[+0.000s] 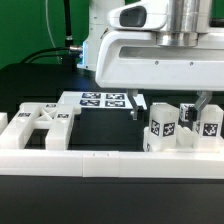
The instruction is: Assemble chair
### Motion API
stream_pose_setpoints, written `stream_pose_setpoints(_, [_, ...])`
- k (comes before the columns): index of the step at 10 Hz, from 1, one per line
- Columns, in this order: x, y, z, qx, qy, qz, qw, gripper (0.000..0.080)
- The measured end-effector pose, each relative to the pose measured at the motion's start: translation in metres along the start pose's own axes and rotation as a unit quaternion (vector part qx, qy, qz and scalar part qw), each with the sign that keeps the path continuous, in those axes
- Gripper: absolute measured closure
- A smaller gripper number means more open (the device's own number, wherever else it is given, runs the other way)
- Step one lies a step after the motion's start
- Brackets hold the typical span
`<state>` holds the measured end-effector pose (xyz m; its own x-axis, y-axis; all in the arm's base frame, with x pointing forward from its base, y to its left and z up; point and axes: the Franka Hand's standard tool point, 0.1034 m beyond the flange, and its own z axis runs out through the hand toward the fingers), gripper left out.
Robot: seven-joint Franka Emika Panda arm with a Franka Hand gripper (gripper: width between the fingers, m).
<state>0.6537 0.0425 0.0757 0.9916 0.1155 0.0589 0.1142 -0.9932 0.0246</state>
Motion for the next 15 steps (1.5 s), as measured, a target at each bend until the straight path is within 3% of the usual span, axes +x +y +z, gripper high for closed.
stream_pose_setpoints(3, [-0.001,0.001,0.001,-0.005,0.001,-0.093,0.996,0.0150])
stream_pose_setpoints(7, [0.002,-0.006,-0.010,-0.001,0.008,-0.101,0.995,0.0150])
stream_pose_setpoints(9, [0.002,-0.006,-0.011,-0.001,0.008,-0.099,0.995,0.0377])
stream_pose_setpoints(10, [0.002,-0.006,-0.009,-0.001,0.007,-0.097,0.995,0.0377])
stream_pose_setpoints(11, [0.002,-0.006,-0.009,-0.001,0.007,-0.093,0.996,0.0522])
stream_pose_setpoints(15, [0.002,-0.005,-0.009,0.000,0.007,0.000,1.000,0.0521])
